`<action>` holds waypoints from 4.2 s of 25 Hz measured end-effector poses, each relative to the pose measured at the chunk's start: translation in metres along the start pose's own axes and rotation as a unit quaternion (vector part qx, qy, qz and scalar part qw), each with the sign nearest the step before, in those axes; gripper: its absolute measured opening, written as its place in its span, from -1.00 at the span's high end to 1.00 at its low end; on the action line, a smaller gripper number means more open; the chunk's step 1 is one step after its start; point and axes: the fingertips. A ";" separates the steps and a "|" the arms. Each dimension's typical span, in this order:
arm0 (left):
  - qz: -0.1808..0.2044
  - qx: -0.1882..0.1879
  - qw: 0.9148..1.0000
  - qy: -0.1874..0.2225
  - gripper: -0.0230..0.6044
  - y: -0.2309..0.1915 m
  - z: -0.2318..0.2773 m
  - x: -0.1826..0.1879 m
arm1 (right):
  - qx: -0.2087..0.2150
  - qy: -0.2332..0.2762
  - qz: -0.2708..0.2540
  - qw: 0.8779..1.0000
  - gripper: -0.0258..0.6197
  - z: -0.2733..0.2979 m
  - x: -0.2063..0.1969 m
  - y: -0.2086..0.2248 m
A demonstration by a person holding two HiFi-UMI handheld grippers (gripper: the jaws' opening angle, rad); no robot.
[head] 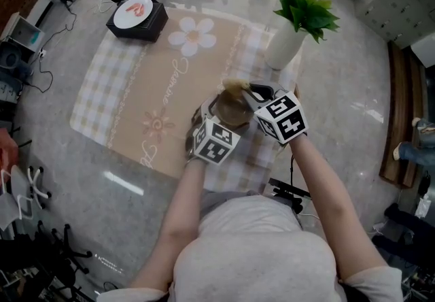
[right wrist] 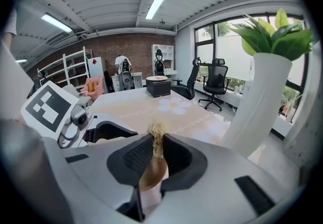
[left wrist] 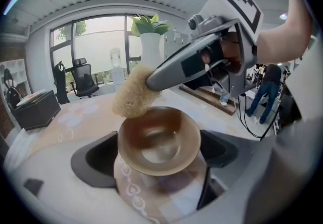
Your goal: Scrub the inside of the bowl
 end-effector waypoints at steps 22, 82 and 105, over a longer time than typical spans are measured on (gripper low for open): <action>0.006 -0.009 1.000 -0.010 -0.72 0.000 0.001 -0.001 | 0.001 -0.038 -0.011 0.999 0.73 -0.043 -0.035 0.015; 0.009 -0.011 1.000 -0.011 -0.72 0.001 0.002 0.000 | 0.112 -0.164 -0.096 0.975 0.74 0.018 -0.024 -0.011; 0.008 -0.010 1.000 -0.013 -0.72 0.000 0.002 -0.001 | 0.167 -0.245 -0.162 0.941 0.74 -0.006 -0.052 -0.020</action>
Point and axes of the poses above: the fingertips, and each gripper's own axes: z forward along the fingers, y to its right, x out of its top, and after that the axes turned 3 degrees about -y, right-handed
